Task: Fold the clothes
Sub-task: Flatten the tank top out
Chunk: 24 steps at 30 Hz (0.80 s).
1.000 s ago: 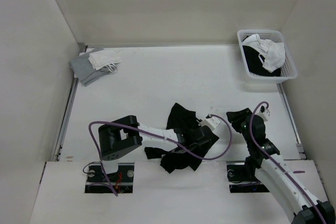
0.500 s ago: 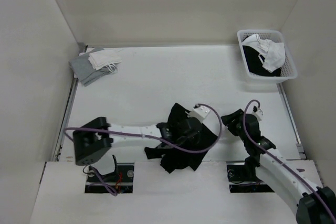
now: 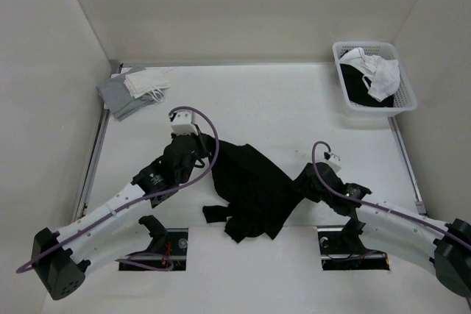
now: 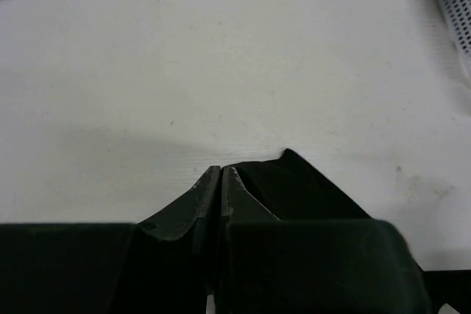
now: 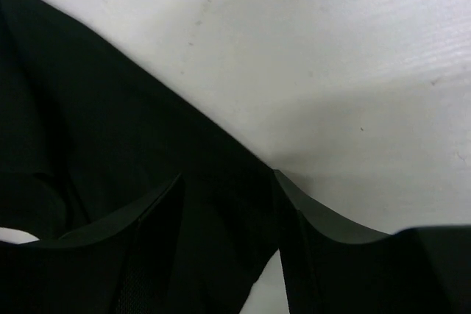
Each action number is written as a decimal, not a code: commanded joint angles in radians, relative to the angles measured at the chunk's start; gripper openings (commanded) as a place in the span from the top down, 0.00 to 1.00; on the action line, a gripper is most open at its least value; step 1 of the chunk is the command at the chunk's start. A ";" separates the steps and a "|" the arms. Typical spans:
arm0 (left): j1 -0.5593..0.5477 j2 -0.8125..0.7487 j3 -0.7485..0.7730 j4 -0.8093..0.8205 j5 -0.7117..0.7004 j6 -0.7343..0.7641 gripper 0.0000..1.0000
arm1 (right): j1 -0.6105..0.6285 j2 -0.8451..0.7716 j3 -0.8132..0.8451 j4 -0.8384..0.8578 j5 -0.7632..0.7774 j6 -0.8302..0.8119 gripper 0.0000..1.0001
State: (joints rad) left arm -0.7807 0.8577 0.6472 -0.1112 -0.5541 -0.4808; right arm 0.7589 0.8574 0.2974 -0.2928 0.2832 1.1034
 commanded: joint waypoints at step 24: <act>0.541 -0.134 -0.152 0.099 0.353 -0.329 0.97 | -0.413 0.459 0.453 0.316 0.000 -0.389 0.42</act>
State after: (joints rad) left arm -0.2428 0.7269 0.5259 -0.0761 -0.2234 -0.7975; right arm 0.3416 1.3659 0.8566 -0.0029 0.2359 0.7464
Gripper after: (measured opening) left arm 0.029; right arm 0.598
